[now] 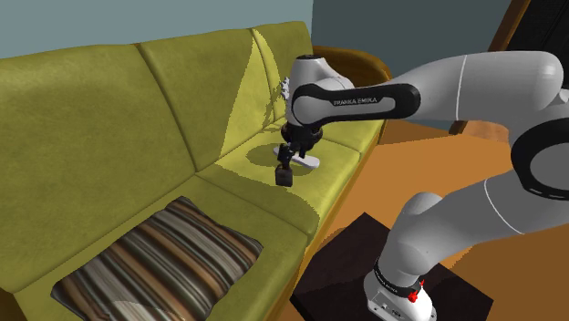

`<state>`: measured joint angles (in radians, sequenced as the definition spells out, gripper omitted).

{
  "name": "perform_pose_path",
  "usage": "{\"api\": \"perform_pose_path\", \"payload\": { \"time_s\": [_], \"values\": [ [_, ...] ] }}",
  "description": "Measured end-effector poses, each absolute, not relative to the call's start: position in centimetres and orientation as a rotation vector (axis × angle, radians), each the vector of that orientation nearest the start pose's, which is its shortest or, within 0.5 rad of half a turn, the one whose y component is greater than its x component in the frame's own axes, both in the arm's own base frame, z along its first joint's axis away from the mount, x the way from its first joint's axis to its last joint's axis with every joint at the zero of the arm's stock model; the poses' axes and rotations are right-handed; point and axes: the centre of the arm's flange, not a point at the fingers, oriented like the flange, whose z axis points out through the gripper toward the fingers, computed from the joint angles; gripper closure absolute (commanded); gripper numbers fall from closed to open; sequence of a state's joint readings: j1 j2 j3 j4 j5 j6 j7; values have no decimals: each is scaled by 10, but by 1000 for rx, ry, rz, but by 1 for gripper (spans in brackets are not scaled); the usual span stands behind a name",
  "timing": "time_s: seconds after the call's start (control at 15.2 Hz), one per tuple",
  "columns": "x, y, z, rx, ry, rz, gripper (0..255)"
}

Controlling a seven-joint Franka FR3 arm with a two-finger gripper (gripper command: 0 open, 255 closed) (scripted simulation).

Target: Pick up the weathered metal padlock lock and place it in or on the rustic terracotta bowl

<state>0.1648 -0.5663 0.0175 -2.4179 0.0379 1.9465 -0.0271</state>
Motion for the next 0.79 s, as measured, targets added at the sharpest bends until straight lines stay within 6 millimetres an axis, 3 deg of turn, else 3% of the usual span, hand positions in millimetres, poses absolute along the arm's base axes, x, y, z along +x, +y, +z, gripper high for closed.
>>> {"api": "perform_pose_path", "payload": {
  "time_s": [0.4, 0.79],
  "values": [
    [385, 76, 489, -3087, -316, -149, 0],
    [387, 76, 484, -3087, -316, -150, 0]
  ]
}}
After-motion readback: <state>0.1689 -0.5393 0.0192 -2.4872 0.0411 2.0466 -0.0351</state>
